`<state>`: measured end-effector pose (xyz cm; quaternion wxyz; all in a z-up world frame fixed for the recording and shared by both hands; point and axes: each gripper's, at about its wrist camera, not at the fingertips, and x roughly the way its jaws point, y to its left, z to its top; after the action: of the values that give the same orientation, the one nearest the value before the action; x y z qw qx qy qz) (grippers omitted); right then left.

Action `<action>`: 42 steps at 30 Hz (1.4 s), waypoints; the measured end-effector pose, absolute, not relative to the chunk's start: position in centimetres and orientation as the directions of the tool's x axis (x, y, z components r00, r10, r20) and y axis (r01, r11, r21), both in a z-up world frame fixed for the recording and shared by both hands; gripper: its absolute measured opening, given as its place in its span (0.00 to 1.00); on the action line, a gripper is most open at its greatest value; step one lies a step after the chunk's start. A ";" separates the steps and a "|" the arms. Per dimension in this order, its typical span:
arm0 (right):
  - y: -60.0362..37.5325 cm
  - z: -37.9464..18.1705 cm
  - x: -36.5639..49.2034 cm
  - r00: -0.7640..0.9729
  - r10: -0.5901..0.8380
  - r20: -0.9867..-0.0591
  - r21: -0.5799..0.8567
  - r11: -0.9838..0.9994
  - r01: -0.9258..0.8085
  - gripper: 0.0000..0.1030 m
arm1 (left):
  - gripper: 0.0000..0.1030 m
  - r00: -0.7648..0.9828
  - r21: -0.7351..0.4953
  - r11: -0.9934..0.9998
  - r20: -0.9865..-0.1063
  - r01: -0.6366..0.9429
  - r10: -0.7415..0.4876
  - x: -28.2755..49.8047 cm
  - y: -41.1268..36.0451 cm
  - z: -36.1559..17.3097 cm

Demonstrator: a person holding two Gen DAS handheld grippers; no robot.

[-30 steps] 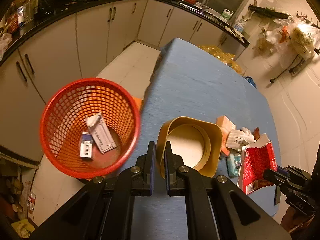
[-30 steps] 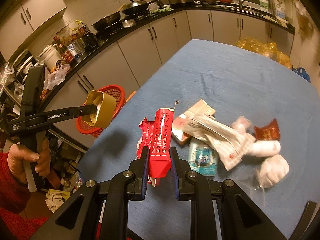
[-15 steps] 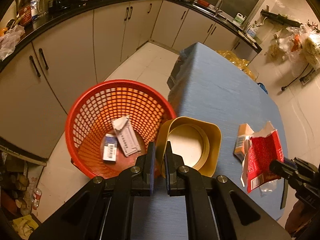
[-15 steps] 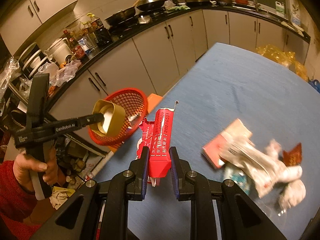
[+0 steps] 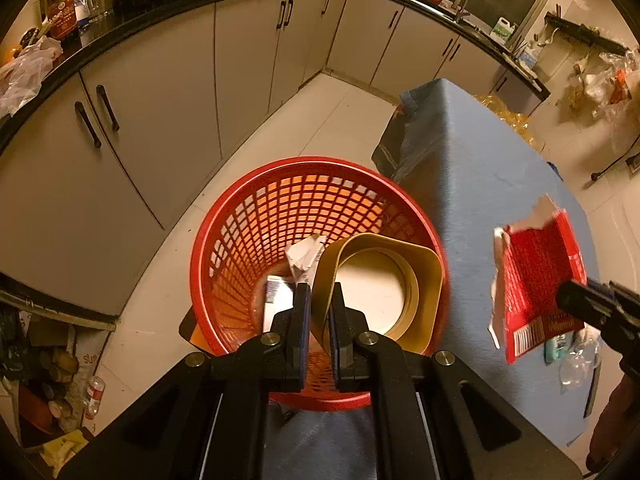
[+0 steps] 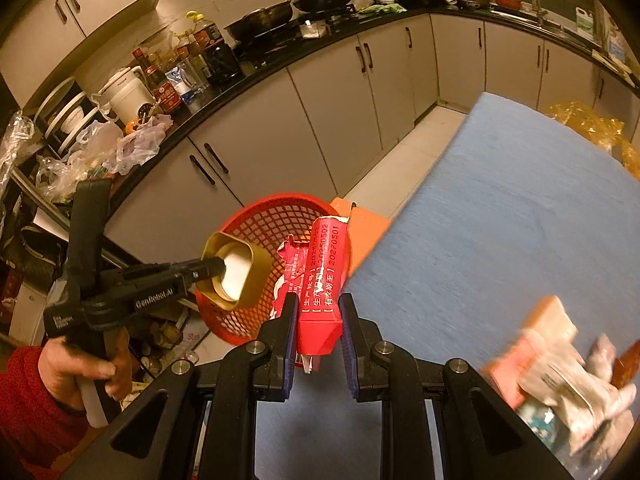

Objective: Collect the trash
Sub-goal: 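Carry the tin lid and toothpaste tube over the red basket and open both tools, then move both open tools back over the remaining trash on the table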

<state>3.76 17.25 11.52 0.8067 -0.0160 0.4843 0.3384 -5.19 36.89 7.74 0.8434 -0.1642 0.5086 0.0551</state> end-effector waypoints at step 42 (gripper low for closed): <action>0.9 11.7 -2.0 0.487 0.347 -0.801 0.242 0.933 -0.267 0.65 | 0.88 0.563 0.007 0.997 -0.825 -0.076 0.049 -6.4 22.2 11.2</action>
<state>-2.01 0.93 11.73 0.8612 0.0426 0.4741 0.1782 -6.41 22.21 11.16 0.8840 -0.0144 0.4660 0.0353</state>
